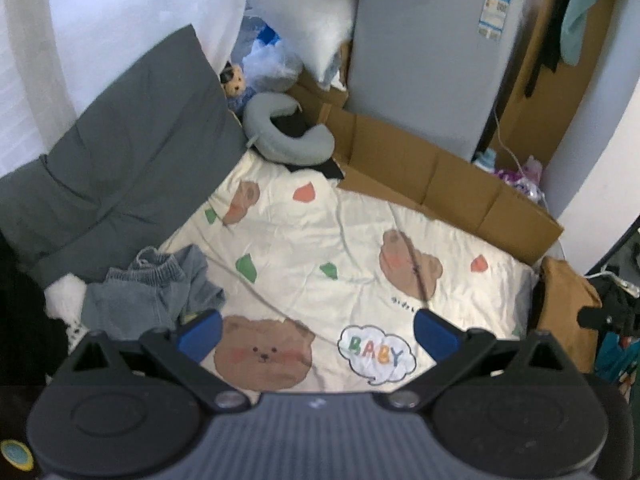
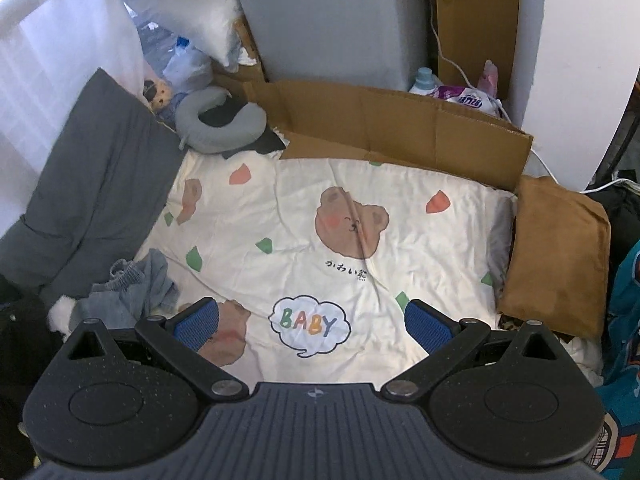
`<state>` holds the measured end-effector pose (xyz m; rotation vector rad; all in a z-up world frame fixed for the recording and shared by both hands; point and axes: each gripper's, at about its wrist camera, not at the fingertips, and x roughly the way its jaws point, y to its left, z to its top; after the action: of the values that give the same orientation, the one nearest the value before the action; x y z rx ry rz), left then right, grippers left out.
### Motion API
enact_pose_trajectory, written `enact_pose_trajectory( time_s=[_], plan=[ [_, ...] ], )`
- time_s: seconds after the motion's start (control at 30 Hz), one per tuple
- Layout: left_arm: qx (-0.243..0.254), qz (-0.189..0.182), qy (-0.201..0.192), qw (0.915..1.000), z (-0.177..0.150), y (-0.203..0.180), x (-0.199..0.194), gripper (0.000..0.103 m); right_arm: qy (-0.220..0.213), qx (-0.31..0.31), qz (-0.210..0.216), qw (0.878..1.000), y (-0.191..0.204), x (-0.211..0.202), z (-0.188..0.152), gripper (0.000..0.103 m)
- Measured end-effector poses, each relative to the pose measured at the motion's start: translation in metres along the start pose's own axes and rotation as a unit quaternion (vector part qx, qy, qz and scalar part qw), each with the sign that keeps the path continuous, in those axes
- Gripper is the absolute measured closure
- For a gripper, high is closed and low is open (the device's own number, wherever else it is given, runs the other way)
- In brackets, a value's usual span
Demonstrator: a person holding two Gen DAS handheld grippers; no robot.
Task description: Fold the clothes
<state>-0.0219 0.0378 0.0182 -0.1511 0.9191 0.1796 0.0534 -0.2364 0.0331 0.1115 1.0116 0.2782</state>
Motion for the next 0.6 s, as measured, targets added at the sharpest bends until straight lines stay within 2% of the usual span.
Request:
enact_pose_trajectory(
  time_s=[0.6],
  plan=[
    [-0.024, 0.011, 0.028, 0.9993, -0.027, -0.022, 0.056, 0.000, 0.008, -0.021, -0.020, 1.000, 0.024, 0.046, -0.018, 0.001]
  ],
)
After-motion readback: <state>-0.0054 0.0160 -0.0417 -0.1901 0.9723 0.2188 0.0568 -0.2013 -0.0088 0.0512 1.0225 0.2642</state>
